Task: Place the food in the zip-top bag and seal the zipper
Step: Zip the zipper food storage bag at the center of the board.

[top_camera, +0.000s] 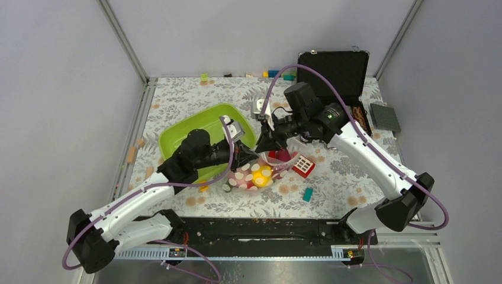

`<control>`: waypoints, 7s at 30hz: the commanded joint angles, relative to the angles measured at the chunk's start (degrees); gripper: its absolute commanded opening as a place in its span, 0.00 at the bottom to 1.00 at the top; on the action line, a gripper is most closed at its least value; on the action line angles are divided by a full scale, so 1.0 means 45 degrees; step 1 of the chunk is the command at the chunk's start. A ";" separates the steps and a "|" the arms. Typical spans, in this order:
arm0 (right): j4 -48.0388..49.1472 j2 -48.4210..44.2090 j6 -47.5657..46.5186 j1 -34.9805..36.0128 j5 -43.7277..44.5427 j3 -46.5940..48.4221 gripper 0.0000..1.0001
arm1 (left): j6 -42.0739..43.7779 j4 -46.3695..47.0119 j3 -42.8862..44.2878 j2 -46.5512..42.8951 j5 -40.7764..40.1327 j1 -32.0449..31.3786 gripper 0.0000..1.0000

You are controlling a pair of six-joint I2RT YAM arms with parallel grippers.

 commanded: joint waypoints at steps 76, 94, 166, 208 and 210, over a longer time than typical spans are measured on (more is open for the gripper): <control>0.2220 -0.1417 0.2603 -0.0538 -0.0167 -0.1816 0.37 | -0.1935 0.5887 -0.1282 -0.0180 0.2559 0.0818 0.00; 0.3081 -0.1215 0.4314 -0.0525 -0.0932 -0.1580 0.41 | -0.2017 0.5795 -0.1075 0.0080 0.2872 0.0816 0.00; 0.1754 -0.1362 0.3867 -0.0510 0.1250 -0.2104 0.08 | -0.3802 0.6716 -0.1031 0.0796 0.1530 0.0892 0.00; 0.0488 -0.2077 0.0160 -0.1166 0.1180 -0.2796 0.04 | -0.4086 0.5377 -0.2466 -0.1979 0.0095 0.1036 0.00; 0.0265 -0.2151 -0.0052 -0.1292 0.1458 -0.2822 0.04 | -0.3893 0.4882 -0.2430 -0.2178 -0.0137 0.1031 0.00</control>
